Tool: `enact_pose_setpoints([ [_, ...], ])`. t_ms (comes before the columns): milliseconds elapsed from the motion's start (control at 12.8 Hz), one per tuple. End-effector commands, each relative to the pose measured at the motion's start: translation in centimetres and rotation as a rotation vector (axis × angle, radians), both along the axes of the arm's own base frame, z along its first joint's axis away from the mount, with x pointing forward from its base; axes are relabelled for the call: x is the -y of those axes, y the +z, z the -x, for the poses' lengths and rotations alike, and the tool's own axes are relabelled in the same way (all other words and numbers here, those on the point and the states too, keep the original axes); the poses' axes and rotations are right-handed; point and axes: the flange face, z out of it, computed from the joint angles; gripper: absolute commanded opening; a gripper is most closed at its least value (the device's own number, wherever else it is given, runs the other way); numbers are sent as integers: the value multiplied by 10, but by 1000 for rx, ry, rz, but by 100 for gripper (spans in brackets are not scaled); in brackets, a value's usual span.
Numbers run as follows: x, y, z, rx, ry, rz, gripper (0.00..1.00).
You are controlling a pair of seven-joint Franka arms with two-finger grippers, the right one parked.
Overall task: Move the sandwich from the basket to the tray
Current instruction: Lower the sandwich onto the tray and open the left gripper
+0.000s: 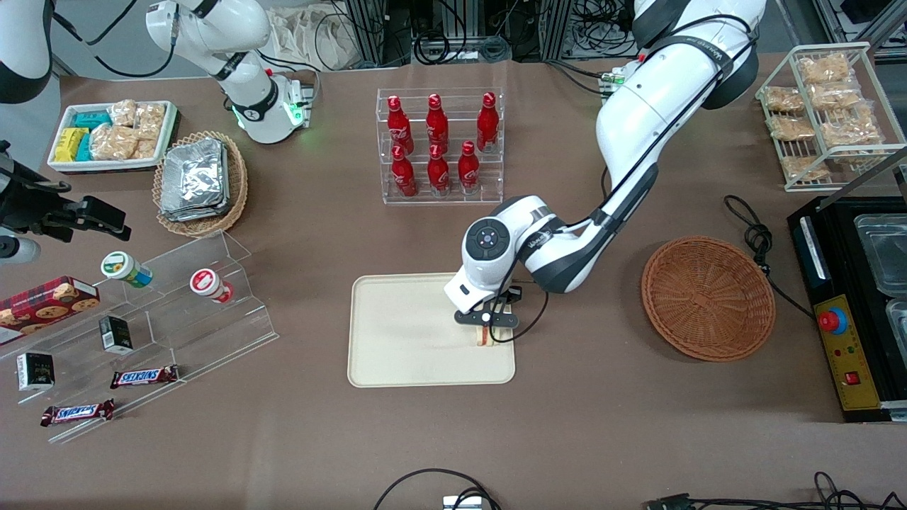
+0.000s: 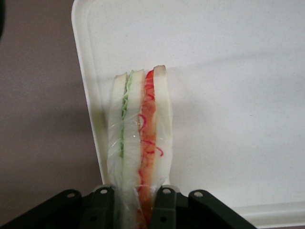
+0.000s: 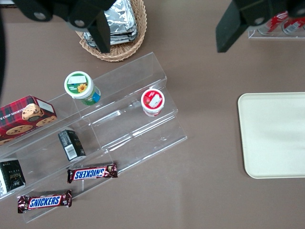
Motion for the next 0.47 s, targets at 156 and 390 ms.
enact_pose_setpoints([
  [156, 7, -5, -4, 28, 10, -17, 42],
  [390, 7, 5, -6, 38, 15, -11, 87],
])
